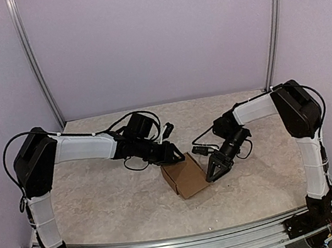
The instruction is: Fold the paper box
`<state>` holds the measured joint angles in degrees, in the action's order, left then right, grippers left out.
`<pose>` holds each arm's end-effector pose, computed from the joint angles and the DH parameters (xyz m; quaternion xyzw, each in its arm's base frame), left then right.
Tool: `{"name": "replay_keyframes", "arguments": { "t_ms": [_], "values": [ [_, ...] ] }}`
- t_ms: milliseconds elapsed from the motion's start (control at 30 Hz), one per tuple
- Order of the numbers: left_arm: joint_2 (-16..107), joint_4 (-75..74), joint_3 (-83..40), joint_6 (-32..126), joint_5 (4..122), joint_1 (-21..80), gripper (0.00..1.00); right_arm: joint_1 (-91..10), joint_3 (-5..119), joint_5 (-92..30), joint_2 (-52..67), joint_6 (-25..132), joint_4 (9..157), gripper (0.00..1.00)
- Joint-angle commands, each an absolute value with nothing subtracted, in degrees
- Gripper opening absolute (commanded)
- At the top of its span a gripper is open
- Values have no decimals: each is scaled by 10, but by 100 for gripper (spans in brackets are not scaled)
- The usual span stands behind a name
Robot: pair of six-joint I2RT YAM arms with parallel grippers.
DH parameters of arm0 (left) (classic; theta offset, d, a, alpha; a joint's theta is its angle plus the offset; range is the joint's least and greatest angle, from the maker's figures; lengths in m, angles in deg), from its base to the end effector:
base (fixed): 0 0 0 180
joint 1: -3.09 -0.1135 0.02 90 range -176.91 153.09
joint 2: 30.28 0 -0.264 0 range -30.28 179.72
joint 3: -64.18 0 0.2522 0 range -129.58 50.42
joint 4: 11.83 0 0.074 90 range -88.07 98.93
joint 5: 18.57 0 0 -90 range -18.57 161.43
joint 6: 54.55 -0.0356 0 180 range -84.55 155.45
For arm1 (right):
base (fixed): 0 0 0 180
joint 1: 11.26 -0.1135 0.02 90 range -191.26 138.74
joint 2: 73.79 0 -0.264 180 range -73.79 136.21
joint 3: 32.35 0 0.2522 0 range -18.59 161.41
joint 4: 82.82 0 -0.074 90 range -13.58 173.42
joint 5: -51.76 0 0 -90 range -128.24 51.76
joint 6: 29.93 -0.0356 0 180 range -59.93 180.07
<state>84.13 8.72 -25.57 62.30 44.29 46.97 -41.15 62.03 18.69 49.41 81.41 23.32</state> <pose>0.3007 -0.3117 0.1737 0.2215 0.8756 -0.3913 0.1765 0.3016 0.2078 0.1217 0.3303 -0.8106 -0.4652 0.1321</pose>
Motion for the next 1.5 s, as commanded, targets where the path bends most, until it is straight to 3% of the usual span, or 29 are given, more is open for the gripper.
{"name": "replay_keyframes", "arguments": {
  "t_ms": [0,167,367,833,1100,1467],
  "values": [
    [867,142,-239,630,460,473,36,-422,630,242,499,842,210,52],
    [864,142,-237,632,462,474,36,-433,644,288,509,875,176,55],
    [862,139,-232,634,463,474,36,-446,634,299,500,853,204,52],
    [859,143,-234,642,466,479,36,-443,596,199,481,763,288,21],
    [836,164,-234,637,486,485,36,-426,612,228,486,786,262,7],
    [791,151,-200,629,505,490,36,-405,656,252,497,849,191,0]
  ]
}}
